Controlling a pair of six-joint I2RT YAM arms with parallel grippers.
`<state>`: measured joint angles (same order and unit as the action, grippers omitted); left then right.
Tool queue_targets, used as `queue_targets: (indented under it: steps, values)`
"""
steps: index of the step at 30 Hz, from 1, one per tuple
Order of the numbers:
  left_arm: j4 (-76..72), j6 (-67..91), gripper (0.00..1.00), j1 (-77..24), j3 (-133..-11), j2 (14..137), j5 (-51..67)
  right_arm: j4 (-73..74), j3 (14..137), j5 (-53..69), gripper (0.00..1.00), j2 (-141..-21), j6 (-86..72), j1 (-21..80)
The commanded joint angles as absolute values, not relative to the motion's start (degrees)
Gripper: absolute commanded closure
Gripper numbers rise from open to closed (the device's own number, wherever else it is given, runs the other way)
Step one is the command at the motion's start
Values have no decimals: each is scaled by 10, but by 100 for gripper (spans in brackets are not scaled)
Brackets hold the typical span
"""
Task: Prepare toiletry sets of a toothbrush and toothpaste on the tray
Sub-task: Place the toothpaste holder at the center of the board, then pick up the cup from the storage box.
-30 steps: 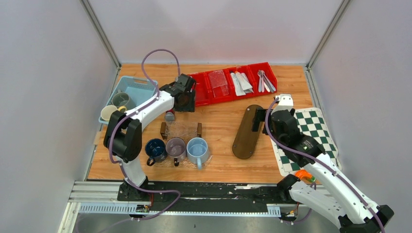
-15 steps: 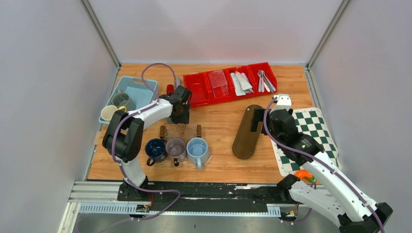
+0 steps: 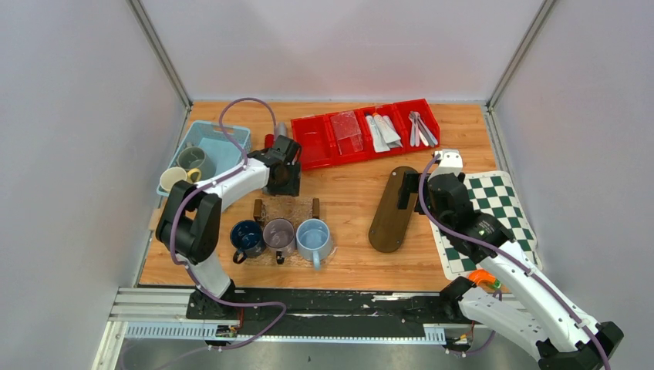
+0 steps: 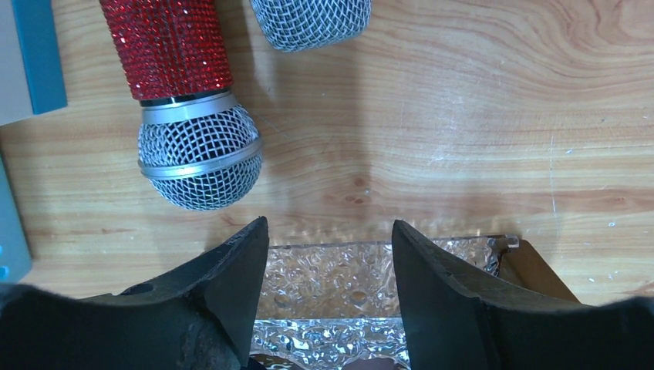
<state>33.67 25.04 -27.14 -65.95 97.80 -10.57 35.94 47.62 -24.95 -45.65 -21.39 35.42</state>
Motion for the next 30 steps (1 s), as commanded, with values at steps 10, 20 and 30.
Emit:
queue_targets:
  steps: [10,20,30]
  values:
    - [344,189,4,-257,-782,899,-209,334,493,-266,0,-449,-209,351]
    - [299,130,3,-107,-764,800,-226,325,496,-259,0,-461,-199,351]
    - [267,151,8,99,-763,810,-170,308,494,-247,0,-470,-193,351]
